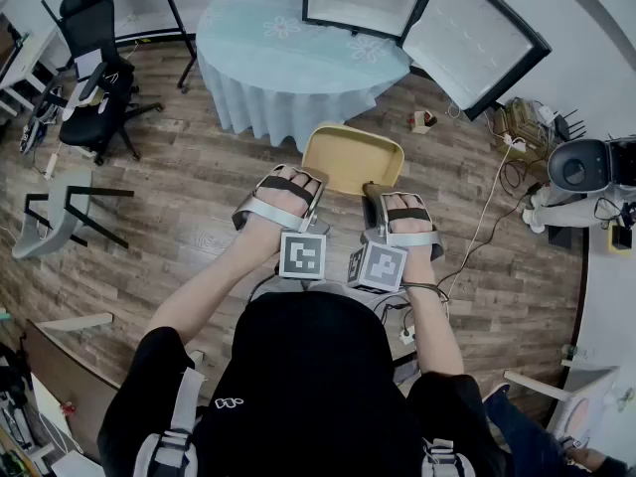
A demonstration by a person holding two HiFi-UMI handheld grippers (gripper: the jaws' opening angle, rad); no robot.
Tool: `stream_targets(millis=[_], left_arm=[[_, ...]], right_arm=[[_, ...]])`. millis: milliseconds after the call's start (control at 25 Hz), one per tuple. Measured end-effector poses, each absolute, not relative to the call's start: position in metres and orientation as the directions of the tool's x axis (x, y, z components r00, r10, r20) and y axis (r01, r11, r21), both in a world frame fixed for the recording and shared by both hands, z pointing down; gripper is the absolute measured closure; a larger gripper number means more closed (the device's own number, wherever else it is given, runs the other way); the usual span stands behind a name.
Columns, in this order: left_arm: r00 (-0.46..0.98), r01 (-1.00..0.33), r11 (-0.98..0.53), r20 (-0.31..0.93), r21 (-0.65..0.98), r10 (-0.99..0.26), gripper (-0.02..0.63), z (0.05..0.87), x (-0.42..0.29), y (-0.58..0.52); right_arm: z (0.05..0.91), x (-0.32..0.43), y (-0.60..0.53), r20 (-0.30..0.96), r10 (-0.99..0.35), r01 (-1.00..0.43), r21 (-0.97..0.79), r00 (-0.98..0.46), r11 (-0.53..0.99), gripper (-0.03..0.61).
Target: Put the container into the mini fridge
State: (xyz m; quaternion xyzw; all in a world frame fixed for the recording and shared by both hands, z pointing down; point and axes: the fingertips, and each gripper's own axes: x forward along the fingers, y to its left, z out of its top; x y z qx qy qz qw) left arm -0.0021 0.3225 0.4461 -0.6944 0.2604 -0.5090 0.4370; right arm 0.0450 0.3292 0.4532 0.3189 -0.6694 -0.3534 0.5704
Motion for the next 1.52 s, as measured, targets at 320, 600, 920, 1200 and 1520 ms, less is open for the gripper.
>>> stream_targets(millis=[320, 600, 920, 1200, 1520], left_arm=[[0.322, 0.092, -0.49, 0.491, -0.867, -0.809, 0.589, 0.447, 0.008, 0.325], [0.318, 0.094, -0.485, 0.488, -0.869, -0.813, 0.589, 0.446, 0.019, 0.327], [0.355, 0.081, -0.454, 0.452, -0.887, -0.818, 0.59, 0.439, 0.049, 0.329], [0.333, 0.115, -0.435, 0.447, -0.893, -0.83, 0.589, 0.436, 0.06, 0.328], [0.326, 0.072, -0.452, 0.45, -0.889, -0.832, 0.586, 0.431, 0.062, 0.324]], right_arm=[[0.453, 0.056, 0.332, 0.545, -0.821, -0.042, 0.828, -0.167, 0.559, 0.561], [0.452, 0.067, 0.334, 0.529, -0.831, -0.058, 0.837, -0.172, 0.545, 0.561], [0.45, 0.092, 0.338, 0.506, -0.849, -0.065, 0.852, -0.153, 0.52, 0.558], [0.445, 0.107, 0.336, 0.488, -0.858, -0.06, 0.863, -0.159, 0.502, 0.558], [0.435, 0.105, 0.328, 0.464, -0.867, -0.078, 0.872, -0.181, 0.483, 0.557]])
